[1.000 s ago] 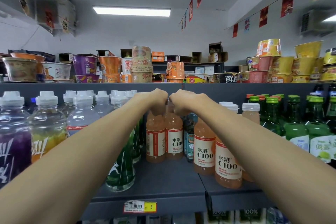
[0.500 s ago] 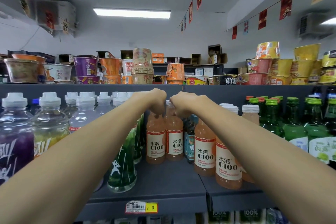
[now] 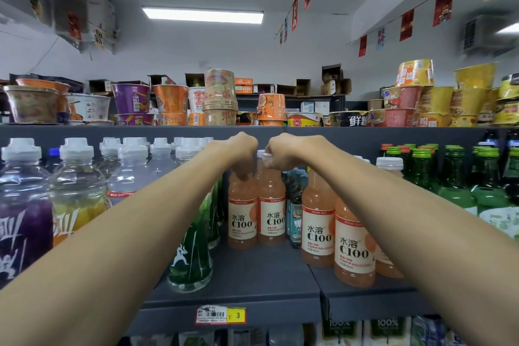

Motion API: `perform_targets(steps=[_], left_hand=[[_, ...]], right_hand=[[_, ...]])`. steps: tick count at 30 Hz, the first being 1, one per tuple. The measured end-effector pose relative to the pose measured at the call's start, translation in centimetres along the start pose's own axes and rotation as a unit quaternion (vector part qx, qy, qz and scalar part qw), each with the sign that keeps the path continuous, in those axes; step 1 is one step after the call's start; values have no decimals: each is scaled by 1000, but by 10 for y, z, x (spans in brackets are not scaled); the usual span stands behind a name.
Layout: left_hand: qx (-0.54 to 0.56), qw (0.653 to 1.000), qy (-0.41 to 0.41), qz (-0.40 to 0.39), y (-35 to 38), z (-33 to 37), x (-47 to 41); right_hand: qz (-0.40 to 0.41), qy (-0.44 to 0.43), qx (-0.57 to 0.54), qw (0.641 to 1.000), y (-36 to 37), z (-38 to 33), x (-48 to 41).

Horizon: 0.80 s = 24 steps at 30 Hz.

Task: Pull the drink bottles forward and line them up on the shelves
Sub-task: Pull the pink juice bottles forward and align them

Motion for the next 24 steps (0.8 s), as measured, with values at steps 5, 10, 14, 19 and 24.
perform_targets(steps=[5, 10, 14, 19, 24], left_hand=[[-10, 1000, 7, 0, 4, -3, 1], [23, 999, 3, -35, 8, -2, 3], [10, 999, -4, -51, 15, 2, 3], [5, 999, -8, -43, 18, 5, 3], [-11, 999, -21, -49, 20, 8, 1]], right_hand=[[18, -9, -12, 1000, -1, 1, 3], [-7, -9, 52, 999, 3, -3, 7], [53, -17, 115, 992, 5, -7, 8], [74, -13, 150, 986, 9, -13, 7], [63, -5, 161, 985, 8, -16, 5]])
Point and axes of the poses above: each hand's wrist, its own x-axis away from the middle knuckle, its own y-axis out of the palm, z = x × y, the point moved 6 cm from there along -x, towards the middle knuckle, and after that the axes turned 9 degrees about y, right-handed, at the moved point
